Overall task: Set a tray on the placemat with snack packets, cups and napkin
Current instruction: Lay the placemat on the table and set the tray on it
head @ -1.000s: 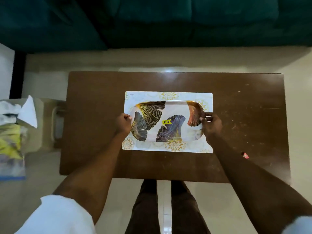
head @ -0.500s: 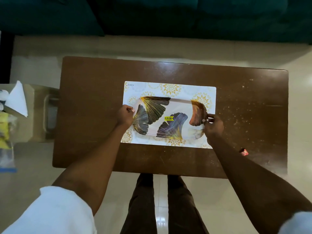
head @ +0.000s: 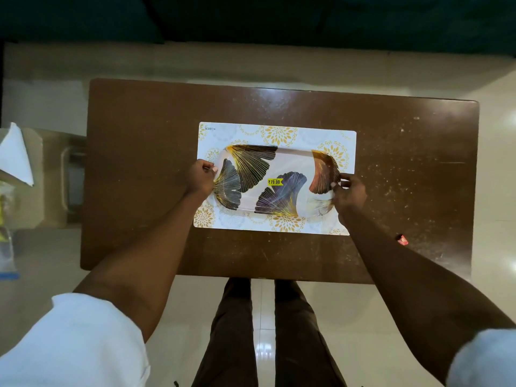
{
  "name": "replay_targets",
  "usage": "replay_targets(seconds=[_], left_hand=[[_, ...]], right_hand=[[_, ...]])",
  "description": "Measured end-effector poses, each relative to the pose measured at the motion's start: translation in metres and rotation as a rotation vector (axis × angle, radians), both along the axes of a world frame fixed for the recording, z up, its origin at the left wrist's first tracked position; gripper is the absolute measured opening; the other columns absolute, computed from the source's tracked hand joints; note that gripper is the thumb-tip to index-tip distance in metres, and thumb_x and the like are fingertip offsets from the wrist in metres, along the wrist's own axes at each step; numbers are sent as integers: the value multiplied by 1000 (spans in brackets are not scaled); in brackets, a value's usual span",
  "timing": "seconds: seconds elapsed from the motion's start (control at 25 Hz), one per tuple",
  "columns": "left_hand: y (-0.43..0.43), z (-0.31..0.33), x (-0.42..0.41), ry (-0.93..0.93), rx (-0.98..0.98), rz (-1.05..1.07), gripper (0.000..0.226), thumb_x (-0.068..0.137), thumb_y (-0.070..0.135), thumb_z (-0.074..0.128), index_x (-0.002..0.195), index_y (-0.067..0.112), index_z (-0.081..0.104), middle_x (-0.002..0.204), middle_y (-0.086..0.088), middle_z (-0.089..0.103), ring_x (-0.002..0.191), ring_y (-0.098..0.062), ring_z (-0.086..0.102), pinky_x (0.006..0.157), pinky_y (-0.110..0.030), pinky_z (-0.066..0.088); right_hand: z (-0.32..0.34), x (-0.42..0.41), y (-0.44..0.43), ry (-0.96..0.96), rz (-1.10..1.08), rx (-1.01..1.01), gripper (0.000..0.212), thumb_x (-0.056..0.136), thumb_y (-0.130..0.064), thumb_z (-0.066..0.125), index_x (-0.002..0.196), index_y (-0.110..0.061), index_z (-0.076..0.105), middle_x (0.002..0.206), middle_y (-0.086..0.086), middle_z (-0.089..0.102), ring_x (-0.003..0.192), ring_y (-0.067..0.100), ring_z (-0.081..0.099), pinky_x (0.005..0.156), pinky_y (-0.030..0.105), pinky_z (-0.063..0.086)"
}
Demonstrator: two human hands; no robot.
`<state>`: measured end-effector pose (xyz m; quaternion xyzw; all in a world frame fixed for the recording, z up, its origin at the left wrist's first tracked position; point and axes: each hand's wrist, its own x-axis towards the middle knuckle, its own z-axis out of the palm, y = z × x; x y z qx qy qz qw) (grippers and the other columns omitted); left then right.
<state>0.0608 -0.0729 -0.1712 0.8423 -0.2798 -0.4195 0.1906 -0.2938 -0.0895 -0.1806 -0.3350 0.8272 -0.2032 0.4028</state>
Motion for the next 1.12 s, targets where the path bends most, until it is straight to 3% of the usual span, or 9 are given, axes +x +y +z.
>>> replay_targets(seconds=[0.28,0.44,0.52,0.92,1.0,1.12], left_hand=[[3,-5,3,43,0,3,26,102,10,62,121,-8,64,118,-30,69,110,-46,67,94,-58,58],[3,-9,3,73,-13,18,25,102,8,61,120,-8,62,118,-33,67,95,-35,65,96,-59,57],[3,-12,3,76,-23,25,24,101,8,61,120,-9,62,120,-32,67,99,-39,66,96,-58,57],[1,-19,8,90,-9,55,25,101,10,63,121,-6,63,121,-29,67,95,-28,62,94,-56,59],[2,-19,10,100,-3,56,26,101,11,63,121,-5,63,117,-27,67,96,-30,63,89,-53,61],[4,-20,11,129,-8,45,26,101,12,64,121,-5,62,103,-17,63,90,-30,63,65,-36,60]], right_hand=[[-1,-2,-2,-5,1,-1,34,95,-6,72,129,-9,70,126,12,70,112,31,68,96,47,60],[-3,-5,-2,-28,17,-24,34,95,-7,71,129,-10,69,126,11,70,106,25,66,96,47,61],[-5,-6,-3,-31,14,-28,33,96,-8,71,129,-11,69,124,10,70,104,24,65,95,48,61],[-9,-8,-12,-61,18,9,37,97,-9,72,133,-13,67,131,8,68,118,29,66,102,48,59],[-9,-8,-12,-65,17,8,37,97,-9,72,133,-13,67,131,8,68,115,27,66,101,47,59],[-8,-7,-12,-51,26,2,37,96,-8,72,132,-14,68,130,7,69,108,21,64,99,45,60]])
